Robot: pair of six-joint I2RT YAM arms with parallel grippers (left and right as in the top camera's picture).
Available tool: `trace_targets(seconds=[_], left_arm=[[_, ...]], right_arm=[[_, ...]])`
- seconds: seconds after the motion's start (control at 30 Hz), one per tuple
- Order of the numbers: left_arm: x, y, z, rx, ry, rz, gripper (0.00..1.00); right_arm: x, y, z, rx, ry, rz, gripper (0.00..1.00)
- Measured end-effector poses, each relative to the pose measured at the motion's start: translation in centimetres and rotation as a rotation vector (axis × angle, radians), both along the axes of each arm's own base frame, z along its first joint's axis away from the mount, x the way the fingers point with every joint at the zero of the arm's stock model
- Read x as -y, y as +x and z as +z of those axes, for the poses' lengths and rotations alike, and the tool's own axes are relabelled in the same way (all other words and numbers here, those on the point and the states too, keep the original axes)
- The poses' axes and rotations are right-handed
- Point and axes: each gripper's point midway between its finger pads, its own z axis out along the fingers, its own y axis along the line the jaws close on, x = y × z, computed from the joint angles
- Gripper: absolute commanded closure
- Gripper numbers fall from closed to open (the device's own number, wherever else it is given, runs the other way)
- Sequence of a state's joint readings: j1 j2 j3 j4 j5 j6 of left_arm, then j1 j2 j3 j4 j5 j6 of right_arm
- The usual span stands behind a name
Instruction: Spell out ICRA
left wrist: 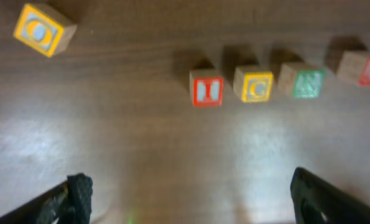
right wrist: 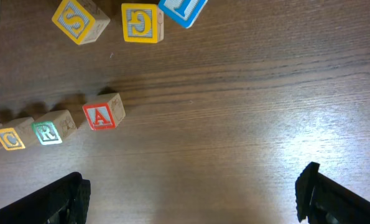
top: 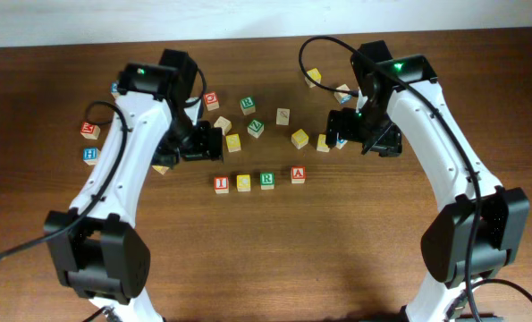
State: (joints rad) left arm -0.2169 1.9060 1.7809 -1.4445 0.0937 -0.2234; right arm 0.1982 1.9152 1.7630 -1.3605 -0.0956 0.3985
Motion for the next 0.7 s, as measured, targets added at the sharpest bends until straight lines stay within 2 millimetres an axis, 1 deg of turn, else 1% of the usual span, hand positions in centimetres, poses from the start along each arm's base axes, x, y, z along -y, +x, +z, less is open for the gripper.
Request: trace_targets(seconds=[0.03,0.13,0.2,0.23,0.27,0.33,0.37,0.4,0.43,0.47,0.53,0.57,0.63,0.7], left_arm=[[0.0,0.0,-1.1,-0.003,0.002,0.006,0.16],[-0.1,0.5,-4.0,0.012,0.006,0.007,0.29],[-0.2,0.0,-5.8,-0.001,0.012,0.010,0.36],[-0.3,-0.4,-6.3,-0.014,0.016,0.011,0.44],[-0.4,-0.6,-6.9,-0.021,0.019,0.009,0.55],[-0.6,-0.8,-7.4,-0.027,0.031,0.023,0.66],[-0.9,-0.9,-7.6,-0.027,0.050,0.041,0.74],[-1.3,-0.8,-7.6,-0.025,0.073,0.063,0.84],[-1.5,-0.8,-7.6,-0.021,0.084,0.073,0.93],[-1.7,-0.6,-7.6,-0.014,0.094,0.094,1.00],[-1.8,-0.3,-7.6,0.000,0.103,0.104,1.00],[-1.8,-0.1,-7.7,0.008,0.104,0.110,1.00],[-1.8,0.2,-7.7,0.019,0.105,0.115,1.00],[-1.8,0.2,-7.7,0.019,0.105,0.118,1.00]], right_arm=[[0.0,0.0,0.0,0.001,0.000,0.001,0.02],[0.0,0.2,0.0,0.010,0.000,0.038,0.02],[0.0,0.2,0.0,0.014,-0.002,0.072,0.02],[0.0,0.2,0.0,0.015,-0.002,0.086,0.02],[0.0,0.2,0.0,0.016,-0.003,0.092,0.01],[-0.1,0.2,0.0,0.019,-0.002,0.096,0.13],[-0.2,0.4,-0.1,0.028,0.002,0.098,0.23],[-0.4,0.5,-0.4,0.032,0.006,0.109,0.30],[-0.7,0.4,-0.9,0.026,0.010,0.120,0.40],[-1.2,0.1,-1.7,0.020,0.014,0.133,0.50],[-1.9,-0.2,-3.0,0.012,0.018,0.154,0.62],[-2.1,-0.4,-3.5,0.009,0.019,0.159,0.64],[-2.3,0.0,-3.5,0.026,0.025,0.158,0.64],[-2.5,0.4,-3.5,0.040,0.029,0.139,0.88]])
